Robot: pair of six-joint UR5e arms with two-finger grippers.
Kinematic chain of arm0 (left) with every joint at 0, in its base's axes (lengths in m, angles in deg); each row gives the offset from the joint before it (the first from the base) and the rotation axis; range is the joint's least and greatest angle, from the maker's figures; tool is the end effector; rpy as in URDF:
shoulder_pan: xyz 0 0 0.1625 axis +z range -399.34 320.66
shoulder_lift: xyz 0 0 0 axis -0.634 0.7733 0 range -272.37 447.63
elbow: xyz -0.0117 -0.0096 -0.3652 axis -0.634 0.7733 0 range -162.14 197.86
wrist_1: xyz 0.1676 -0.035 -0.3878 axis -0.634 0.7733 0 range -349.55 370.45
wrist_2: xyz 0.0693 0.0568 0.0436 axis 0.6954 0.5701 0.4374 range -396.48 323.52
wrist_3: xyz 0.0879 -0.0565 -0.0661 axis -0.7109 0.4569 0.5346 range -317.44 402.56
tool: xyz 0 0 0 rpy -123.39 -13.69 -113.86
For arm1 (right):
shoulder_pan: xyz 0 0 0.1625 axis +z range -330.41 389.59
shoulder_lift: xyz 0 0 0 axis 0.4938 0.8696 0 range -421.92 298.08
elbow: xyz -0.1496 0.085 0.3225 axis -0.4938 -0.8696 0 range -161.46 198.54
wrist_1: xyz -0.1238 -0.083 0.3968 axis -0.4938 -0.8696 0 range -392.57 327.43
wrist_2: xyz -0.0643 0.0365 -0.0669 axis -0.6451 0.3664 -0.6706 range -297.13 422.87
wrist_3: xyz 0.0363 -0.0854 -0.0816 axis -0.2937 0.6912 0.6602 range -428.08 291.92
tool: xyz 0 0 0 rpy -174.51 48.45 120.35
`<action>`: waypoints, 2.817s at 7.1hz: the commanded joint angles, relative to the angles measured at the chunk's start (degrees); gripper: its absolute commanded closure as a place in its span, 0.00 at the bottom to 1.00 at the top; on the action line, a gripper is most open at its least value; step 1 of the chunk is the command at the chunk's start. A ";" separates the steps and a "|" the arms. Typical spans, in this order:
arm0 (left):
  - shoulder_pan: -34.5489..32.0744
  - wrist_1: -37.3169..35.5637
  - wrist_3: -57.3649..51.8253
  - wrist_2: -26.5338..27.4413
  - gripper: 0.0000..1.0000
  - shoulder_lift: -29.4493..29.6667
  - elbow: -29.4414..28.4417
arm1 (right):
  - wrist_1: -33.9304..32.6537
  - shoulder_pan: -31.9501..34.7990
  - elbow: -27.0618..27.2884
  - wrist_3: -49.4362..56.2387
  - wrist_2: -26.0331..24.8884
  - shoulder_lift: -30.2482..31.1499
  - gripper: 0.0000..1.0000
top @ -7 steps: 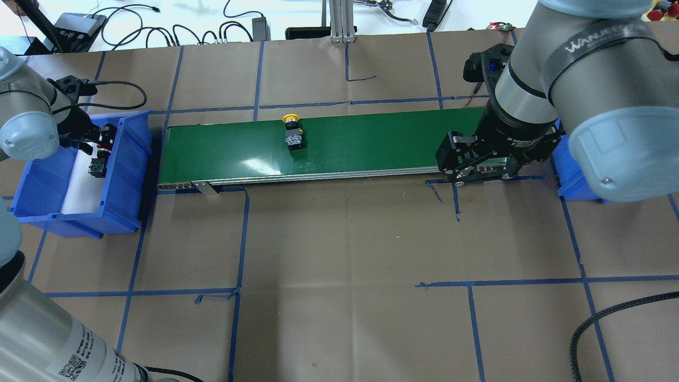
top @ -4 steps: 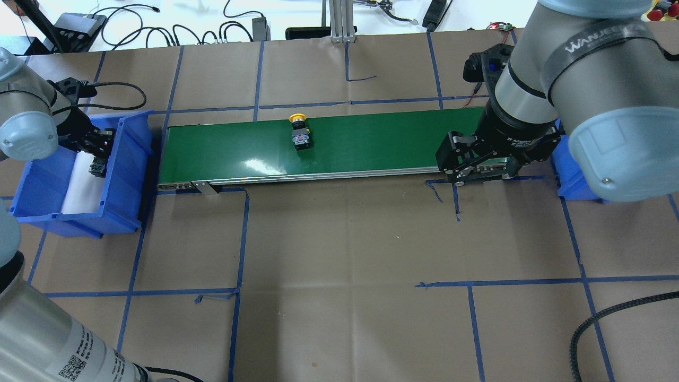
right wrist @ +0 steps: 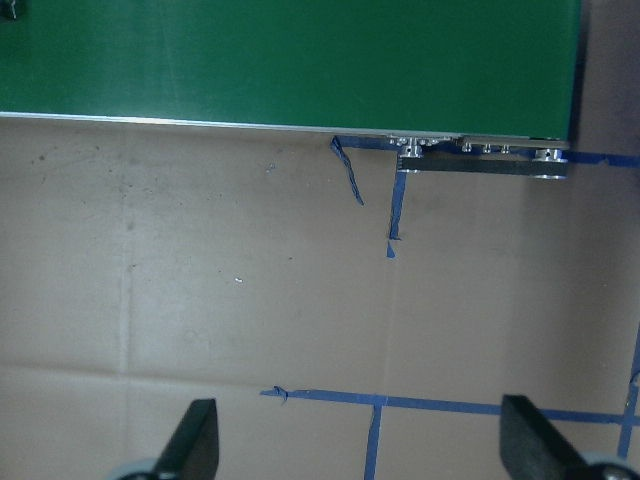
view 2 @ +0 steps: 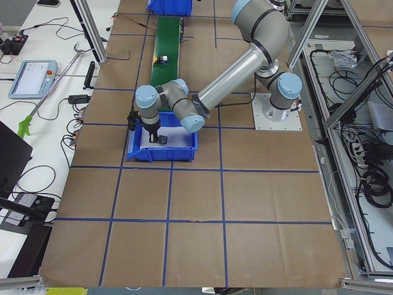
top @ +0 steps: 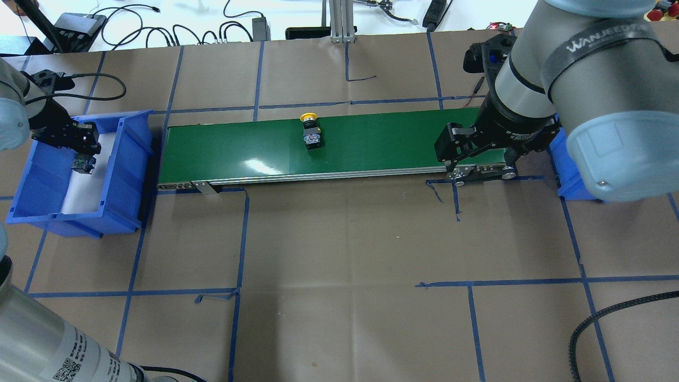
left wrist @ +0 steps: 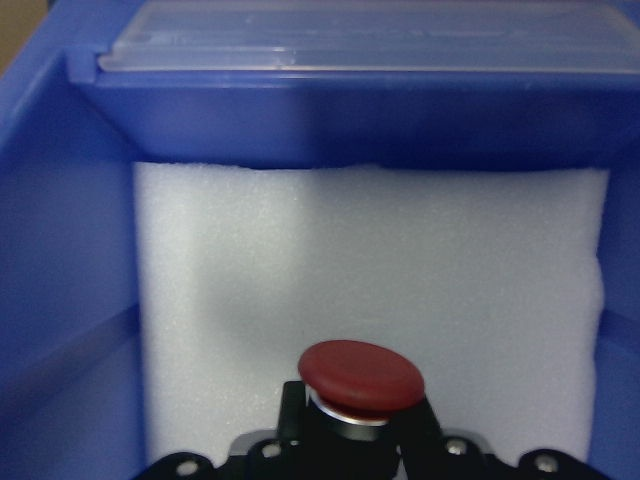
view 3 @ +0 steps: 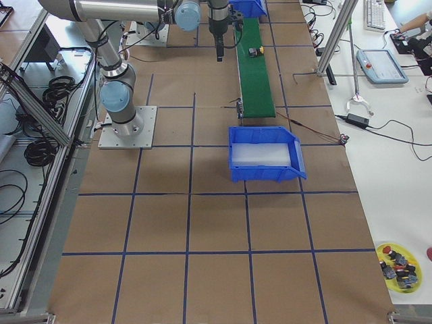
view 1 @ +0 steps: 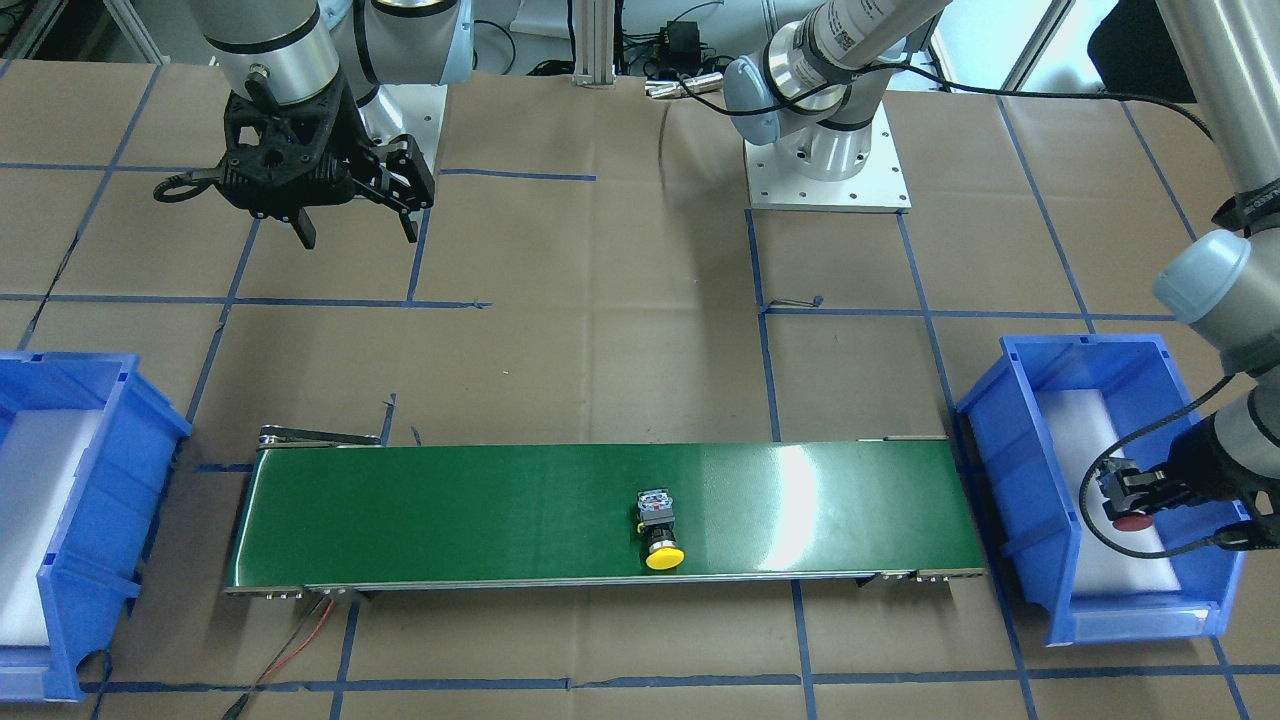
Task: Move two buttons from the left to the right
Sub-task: 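Lift the red button with the left gripper while the right gripper moves over the conveyor, then place the red button on the conveyor while the right gripper descends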
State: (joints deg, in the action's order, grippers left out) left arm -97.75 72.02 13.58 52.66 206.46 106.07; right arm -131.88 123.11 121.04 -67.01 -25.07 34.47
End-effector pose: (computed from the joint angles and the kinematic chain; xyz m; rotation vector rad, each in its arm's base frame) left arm 0.2187 -0.6136 0.1786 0.0714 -3.1398 0.0447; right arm 0.1660 -0.4565 0.3652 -0.1258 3.1007 -0.0853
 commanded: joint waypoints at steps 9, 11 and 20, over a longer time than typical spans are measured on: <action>-14.25 25.01 15.68 1.83 0.98 -2.56 -17.99 | -17.41 -0.09 -0.10 -0.18 1.28 -11.30 0.00; -20.06 24.92 22.97 1.57 0.98 -1.51 -17.47 | -18.37 -0.09 -0.71 -2.98 1.28 -13.16 0.00; -22.37 7.08 27.93 1.48 0.91 -0.89 -1.38 | -23.38 -0.18 -1.77 -4.49 2.24 -18.35 0.00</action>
State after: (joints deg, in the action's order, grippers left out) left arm -119.81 79.36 41.47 54.02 205.47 104.36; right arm -154.31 122.94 119.44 -71.50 -23.51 16.89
